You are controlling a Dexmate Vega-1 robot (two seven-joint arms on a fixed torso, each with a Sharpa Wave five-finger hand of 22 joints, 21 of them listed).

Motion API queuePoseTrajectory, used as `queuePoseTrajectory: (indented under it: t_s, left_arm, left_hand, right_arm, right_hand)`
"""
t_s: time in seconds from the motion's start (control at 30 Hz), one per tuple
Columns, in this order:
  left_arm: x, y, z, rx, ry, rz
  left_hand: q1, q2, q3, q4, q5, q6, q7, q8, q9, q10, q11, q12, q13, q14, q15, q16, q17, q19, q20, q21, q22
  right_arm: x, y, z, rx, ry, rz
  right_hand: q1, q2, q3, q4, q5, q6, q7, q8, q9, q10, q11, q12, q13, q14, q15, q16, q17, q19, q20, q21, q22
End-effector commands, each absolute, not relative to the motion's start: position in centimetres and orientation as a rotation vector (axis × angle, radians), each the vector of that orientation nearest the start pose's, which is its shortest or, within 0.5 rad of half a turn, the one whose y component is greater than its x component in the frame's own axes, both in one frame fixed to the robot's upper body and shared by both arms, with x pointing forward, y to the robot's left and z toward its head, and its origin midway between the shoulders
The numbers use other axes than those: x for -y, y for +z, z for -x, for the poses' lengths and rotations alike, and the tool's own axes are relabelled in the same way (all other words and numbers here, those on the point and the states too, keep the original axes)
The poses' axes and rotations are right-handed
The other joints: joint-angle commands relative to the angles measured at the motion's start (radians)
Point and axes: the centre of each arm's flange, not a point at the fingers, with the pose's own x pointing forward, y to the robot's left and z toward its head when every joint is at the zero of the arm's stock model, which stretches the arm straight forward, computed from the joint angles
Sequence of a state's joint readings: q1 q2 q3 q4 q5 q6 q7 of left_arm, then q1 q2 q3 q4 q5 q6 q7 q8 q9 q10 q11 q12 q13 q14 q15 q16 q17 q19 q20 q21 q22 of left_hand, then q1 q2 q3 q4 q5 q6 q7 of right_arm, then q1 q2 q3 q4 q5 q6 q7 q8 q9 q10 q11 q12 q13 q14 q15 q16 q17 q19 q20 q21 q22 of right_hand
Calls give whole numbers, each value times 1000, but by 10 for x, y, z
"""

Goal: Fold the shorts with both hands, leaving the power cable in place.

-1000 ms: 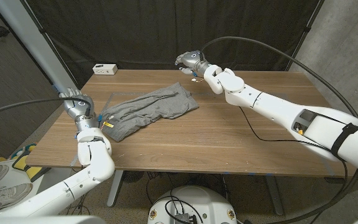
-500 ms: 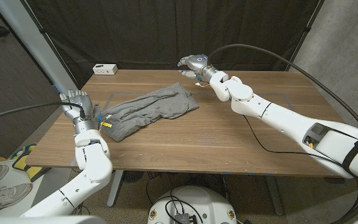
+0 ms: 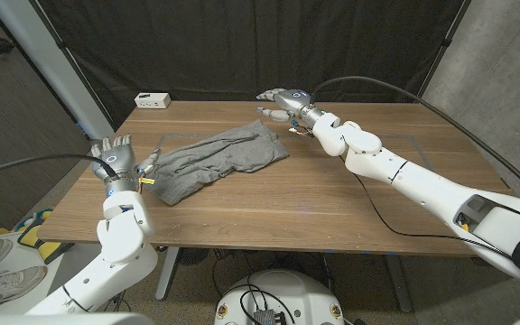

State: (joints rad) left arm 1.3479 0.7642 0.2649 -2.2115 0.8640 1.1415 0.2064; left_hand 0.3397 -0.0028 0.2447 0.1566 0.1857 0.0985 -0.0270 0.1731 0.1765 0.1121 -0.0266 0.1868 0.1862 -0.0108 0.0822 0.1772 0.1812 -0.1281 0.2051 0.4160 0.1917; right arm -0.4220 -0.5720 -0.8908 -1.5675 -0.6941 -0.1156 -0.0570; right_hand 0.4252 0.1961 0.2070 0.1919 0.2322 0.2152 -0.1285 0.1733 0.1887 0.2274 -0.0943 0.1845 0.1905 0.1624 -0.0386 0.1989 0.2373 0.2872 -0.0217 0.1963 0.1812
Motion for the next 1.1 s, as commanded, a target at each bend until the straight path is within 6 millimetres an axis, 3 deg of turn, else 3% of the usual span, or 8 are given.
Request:
queuePoseTrajectory:
  t_s: [0.03, 0.3, 0.53, 0.83, 1.1]
  left_arm:
    - [-359, -51, -456, 86, 744, -1164]
    - [-354, -54, -464, 60, 685, -1174]
    - [-344, -57, -471, 39, 680, -1254]
    - [-339, -60, -478, -2, 691, -1354]
    - [-331, -62, -481, 23, 734, -1436]
  left_hand:
    - [-27, -25, -24, -5, 15, -30, 11, -2, 1, -11, 9, 3, 2, -21, 13, 0, -1, -26, 7, -15, 2]
    - [-46, -68, -56, -16, 29, -33, 36, 7, 0, -8, 21, 10, 1, -32, 27, 3, -2, -47, 9, -32, 2]
    - [-21, -125, -86, -50, 51, 13, 59, 26, 0, 59, 22, 34, 1, -12, 28, 14, -4, -29, 6, -36, 2]
    - [37, -161, -108, -93, 78, 46, 55, 33, 1, 110, 20, 46, 2, 22, 29, 21, -5, 17, 4, -31, 2]
    - [165, -173, -136, -173, 119, 104, 58, 44, 2, 175, 13, 56, 3, 59, 29, 23, -6, 74, 5, -32, 0]
  right_arm:
    - [92, 72, -616, 901, 188, 1460]
    - [93, 54, -619, 854, 201, 1481]
    - [96, 42, -621, 823, 215, 1475]
    - [94, 25, -625, 784, 265, 1479]
    - [94, 13, -629, 767, 291, 1480]
  right_hand:
    - [-58, -6, -6, 3, -5, -34, 14, 0, 0, -18, 9, -2, 1, -20, -80, -6, -6, -26, 8, -4, 0]
    - [-109, -19, -20, -4, -3, -48, 35, 6, 0, -35, 28, -3, 0, -44, -65, -11, -15, -44, 18, -7, -2]
    - [-123, -20, -22, -6, -1, -34, 37, 14, -1, -33, 30, 0, 0, -47, -65, -10, -19, -52, 19, -8, -3]
    - [-142, -20, -22, -10, 2, -7, 37, 24, -2, -22, 30, 6, -1, -48, -66, -9, -26, -59, 18, -8, -4]
    - [-143, -18, -15, -19, 6, -14, 32, 20, -3, -26, 33, 5, -1, -50, -66, -10, -32, -65, 23, -8, -5]
